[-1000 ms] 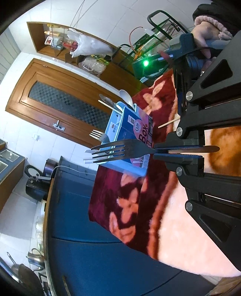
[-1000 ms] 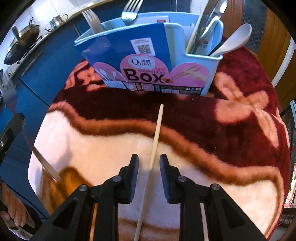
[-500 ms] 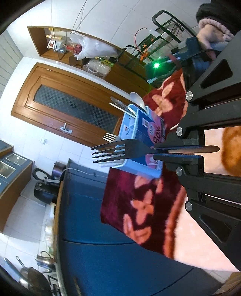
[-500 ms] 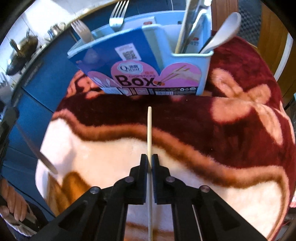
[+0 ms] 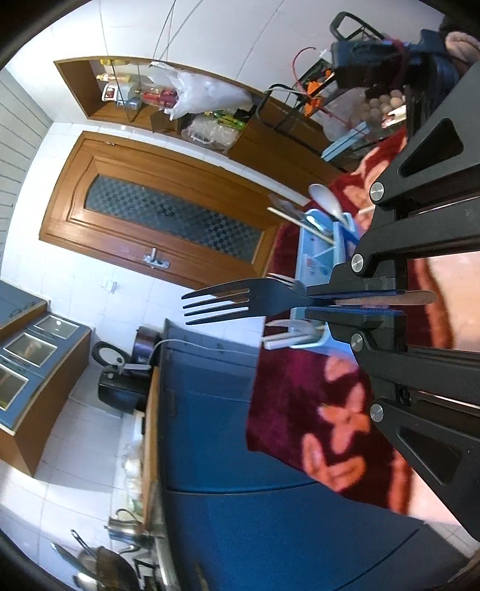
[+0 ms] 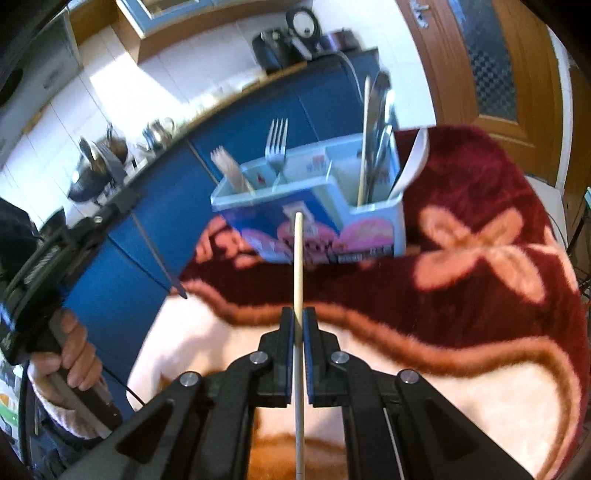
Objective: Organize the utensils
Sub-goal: 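Lift the fork with the left gripper while the right gripper lifts the chopstick over the caddy, then lower the fork into the caddy with the left gripper while the right gripper lowers the chopstick in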
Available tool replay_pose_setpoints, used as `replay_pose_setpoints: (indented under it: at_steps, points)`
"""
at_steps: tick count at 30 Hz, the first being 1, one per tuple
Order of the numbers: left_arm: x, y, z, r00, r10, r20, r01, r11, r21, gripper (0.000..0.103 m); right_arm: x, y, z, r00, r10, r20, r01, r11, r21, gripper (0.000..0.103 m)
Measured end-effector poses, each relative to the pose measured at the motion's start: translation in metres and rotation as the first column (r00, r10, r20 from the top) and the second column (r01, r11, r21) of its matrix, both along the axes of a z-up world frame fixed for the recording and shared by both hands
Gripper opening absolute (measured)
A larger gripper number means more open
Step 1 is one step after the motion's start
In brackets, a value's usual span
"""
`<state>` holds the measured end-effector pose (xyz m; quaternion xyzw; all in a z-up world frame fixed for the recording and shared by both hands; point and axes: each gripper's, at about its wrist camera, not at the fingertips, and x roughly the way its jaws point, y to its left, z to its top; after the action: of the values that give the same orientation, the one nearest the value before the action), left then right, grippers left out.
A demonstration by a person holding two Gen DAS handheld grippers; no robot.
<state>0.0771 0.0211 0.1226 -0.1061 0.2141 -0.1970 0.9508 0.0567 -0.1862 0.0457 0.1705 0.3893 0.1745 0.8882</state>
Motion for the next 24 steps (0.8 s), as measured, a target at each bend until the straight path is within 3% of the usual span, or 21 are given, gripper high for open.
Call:
replay_pose_setpoints:
  at_steps: [12, 24]
  points:
    - [0.045, -0.023, 0.027, 0.992, 0.051, 0.113, -0.052, 0.999, 0.007, 0.004, 0.004, -0.024, 0.023, 0.986, -0.06, 0.158, 0.055, 0.998, 0.037, 0.006]
    - [0.075, -0.038, 0.001, 0.981, 0.099, 0.166, -0.108, 0.993, 0.048, 0.004, 0.021, -0.031, 0.035, 0.938, -0.127, 0.322, 0.141, 0.99, -0.02, 0.006]
